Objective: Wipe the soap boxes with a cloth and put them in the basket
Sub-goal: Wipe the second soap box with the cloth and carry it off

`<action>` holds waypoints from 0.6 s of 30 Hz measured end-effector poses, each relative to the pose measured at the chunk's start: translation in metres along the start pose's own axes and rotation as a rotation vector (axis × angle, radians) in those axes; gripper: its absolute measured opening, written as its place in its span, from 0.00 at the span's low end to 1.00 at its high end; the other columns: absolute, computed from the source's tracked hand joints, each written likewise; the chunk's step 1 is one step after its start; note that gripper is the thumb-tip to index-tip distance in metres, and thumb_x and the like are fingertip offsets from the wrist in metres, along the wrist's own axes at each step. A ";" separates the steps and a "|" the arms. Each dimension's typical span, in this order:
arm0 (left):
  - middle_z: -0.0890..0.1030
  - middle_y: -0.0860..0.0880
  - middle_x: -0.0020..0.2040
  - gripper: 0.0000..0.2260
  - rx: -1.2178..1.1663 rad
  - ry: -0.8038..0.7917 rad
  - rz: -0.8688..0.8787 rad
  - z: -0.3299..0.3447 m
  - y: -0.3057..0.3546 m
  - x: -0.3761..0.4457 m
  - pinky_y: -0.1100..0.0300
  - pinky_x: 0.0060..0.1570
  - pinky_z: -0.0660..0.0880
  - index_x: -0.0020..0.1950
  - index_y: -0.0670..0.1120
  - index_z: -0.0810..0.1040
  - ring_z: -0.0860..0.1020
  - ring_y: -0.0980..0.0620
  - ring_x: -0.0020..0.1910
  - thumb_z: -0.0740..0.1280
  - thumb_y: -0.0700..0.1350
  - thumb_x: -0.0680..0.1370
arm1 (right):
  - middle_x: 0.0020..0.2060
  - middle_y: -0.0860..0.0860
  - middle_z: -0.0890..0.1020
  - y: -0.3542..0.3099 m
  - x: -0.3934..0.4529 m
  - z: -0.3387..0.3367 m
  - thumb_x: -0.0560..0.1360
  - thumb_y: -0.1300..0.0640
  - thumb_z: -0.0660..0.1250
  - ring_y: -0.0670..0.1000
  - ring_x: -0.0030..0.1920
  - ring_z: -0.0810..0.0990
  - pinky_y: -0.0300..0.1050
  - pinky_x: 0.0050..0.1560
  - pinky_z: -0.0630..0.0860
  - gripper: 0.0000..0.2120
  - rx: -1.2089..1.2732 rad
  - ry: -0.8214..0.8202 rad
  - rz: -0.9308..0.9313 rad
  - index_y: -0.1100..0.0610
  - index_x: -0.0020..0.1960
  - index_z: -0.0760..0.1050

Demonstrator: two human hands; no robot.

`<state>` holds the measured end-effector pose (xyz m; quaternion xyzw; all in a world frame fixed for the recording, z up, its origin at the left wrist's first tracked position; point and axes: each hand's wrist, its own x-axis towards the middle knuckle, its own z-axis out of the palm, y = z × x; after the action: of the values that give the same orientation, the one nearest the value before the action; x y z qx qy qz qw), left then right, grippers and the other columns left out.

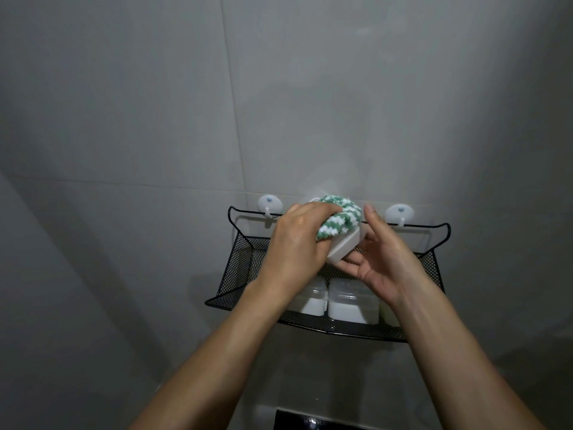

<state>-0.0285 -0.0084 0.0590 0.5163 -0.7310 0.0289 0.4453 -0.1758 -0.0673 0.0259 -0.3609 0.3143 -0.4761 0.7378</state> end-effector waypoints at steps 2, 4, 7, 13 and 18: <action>0.83 0.44 0.55 0.18 0.008 -0.012 0.003 -0.001 0.000 0.000 0.59 0.58 0.71 0.59 0.40 0.82 0.79 0.46 0.56 0.71 0.31 0.69 | 0.48 0.54 0.87 0.000 0.000 -0.002 0.68 0.43 0.74 0.57 0.50 0.86 0.53 0.42 0.83 0.16 -0.012 -0.014 -0.018 0.52 0.50 0.86; 0.81 0.43 0.58 0.16 0.021 -0.050 0.011 0.000 0.001 -0.001 0.58 0.60 0.70 0.61 0.40 0.81 0.78 0.45 0.58 0.72 0.36 0.72 | 0.48 0.54 0.87 -0.001 -0.001 -0.002 0.68 0.44 0.75 0.56 0.49 0.86 0.54 0.44 0.83 0.12 -0.039 -0.027 -0.023 0.50 0.46 0.87; 0.77 0.43 0.63 0.18 0.018 -0.114 0.005 0.000 0.003 -0.004 0.62 0.64 0.66 0.65 0.42 0.79 0.73 0.47 0.64 0.71 0.43 0.76 | 0.50 0.56 0.86 -0.003 -0.001 -0.004 0.67 0.45 0.76 0.55 0.50 0.86 0.56 0.48 0.83 0.13 -0.048 -0.018 -0.031 0.52 0.48 0.87; 0.78 0.44 0.59 0.17 0.052 -0.107 -0.002 -0.003 -0.005 -0.004 0.60 0.60 0.70 0.63 0.43 0.81 0.76 0.48 0.58 0.72 0.40 0.74 | 0.51 0.58 0.86 -0.007 -0.003 -0.005 0.67 0.47 0.77 0.58 0.51 0.86 0.55 0.45 0.83 0.14 -0.053 -0.008 -0.042 0.55 0.48 0.87; 0.83 0.47 0.51 0.12 0.019 0.002 -0.059 -0.001 -0.008 0.001 0.66 0.52 0.71 0.55 0.43 0.82 0.79 0.51 0.51 0.72 0.36 0.72 | 0.51 0.56 0.86 -0.004 -0.003 -0.002 0.65 0.45 0.78 0.57 0.50 0.86 0.54 0.45 0.82 0.16 -0.078 -0.024 -0.021 0.53 0.48 0.87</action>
<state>-0.0218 -0.0123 0.0565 0.5417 -0.7147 0.0232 0.4420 -0.1800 -0.0659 0.0283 -0.3984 0.3199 -0.4668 0.7219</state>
